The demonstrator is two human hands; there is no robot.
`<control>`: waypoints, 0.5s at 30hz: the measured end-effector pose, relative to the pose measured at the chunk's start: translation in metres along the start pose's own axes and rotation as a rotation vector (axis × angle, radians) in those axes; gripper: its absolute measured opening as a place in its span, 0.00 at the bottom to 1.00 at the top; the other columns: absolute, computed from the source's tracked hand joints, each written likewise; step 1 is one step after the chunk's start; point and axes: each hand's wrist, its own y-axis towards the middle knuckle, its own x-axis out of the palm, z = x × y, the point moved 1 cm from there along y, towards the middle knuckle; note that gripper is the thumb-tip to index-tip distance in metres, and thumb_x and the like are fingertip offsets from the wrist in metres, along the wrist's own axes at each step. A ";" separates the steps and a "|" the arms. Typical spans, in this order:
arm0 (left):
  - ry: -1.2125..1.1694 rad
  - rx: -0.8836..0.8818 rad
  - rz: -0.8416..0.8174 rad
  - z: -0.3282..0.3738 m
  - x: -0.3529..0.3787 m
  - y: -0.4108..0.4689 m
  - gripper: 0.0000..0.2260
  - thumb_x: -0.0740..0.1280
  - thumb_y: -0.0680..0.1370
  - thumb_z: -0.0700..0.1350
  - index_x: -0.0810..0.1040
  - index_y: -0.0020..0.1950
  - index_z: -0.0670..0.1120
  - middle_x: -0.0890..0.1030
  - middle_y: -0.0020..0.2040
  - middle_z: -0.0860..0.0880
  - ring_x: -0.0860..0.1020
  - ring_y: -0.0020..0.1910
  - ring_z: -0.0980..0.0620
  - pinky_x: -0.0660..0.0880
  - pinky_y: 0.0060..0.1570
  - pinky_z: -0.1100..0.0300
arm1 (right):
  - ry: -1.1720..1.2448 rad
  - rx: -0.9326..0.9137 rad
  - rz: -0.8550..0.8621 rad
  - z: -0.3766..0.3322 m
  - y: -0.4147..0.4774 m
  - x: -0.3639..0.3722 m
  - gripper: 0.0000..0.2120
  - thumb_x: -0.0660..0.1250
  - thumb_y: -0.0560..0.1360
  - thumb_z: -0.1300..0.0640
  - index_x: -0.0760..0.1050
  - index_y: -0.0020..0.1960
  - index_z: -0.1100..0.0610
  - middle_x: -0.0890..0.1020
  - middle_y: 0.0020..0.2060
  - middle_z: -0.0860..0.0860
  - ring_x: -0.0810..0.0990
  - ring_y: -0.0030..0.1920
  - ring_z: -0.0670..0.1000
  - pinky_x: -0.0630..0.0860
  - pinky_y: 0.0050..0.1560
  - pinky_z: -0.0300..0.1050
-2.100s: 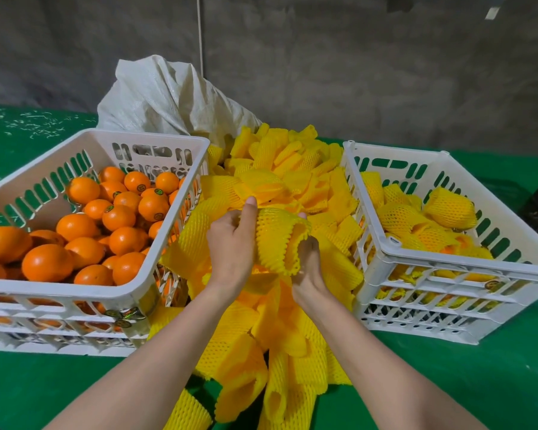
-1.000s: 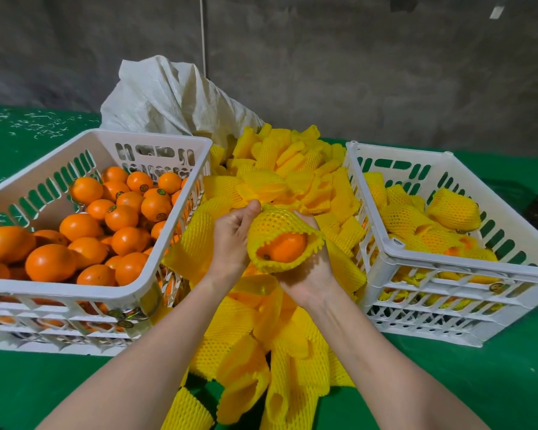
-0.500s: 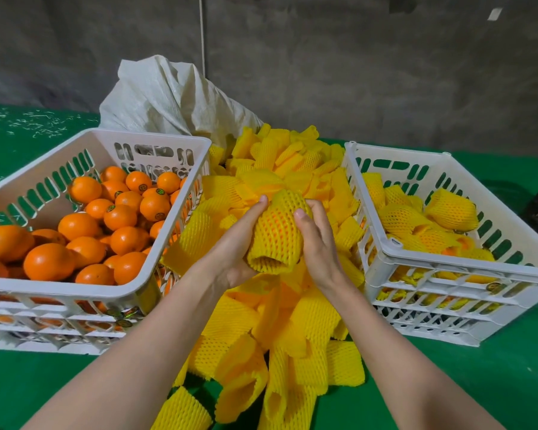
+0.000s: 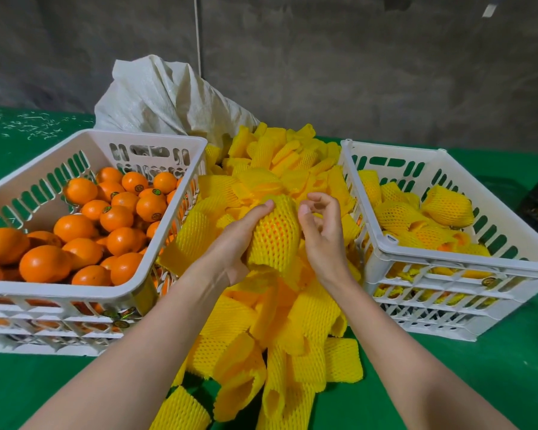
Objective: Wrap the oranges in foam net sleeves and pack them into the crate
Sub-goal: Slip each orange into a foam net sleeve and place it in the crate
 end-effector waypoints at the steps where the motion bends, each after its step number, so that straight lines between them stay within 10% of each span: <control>1: 0.010 0.046 0.055 0.001 0.001 0.000 0.12 0.67 0.74 0.54 0.79 0.53 0.49 0.85 0.44 0.47 0.82 0.43 0.50 0.77 0.46 0.54 | 0.012 -0.002 -0.041 0.000 -0.004 0.001 0.08 0.59 0.79 0.49 0.68 0.58 0.46 0.73 0.54 0.42 0.73 0.51 0.34 0.72 0.50 0.33; 8: 0.067 0.229 0.128 -0.002 0.007 -0.004 0.16 0.63 0.79 0.52 0.74 0.64 0.47 0.81 0.57 0.47 0.81 0.54 0.51 0.79 0.51 0.54 | -0.026 -0.026 -0.234 -0.008 -0.019 0.011 0.22 0.66 0.73 0.51 0.64 0.65 0.46 0.70 0.61 0.36 0.69 0.63 0.37 0.71 0.61 0.37; 15: -0.254 0.090 0.030 0.001 0.019 -0.002 0.25 0.50 0.80 0.62 0.78 0.55 0.46 0.85 0.48 0.47 0.84 0.45 0.51 0.81 0.38 0.58 | -0.078 -0.125 -0.133 -0.021 -0.021 0.008 0.31 0.70 0.73 0.57 0.58 0.69 0.45 0.66 0.67 0.44 0.64 0.69 0.43 0.66 0.68 0.42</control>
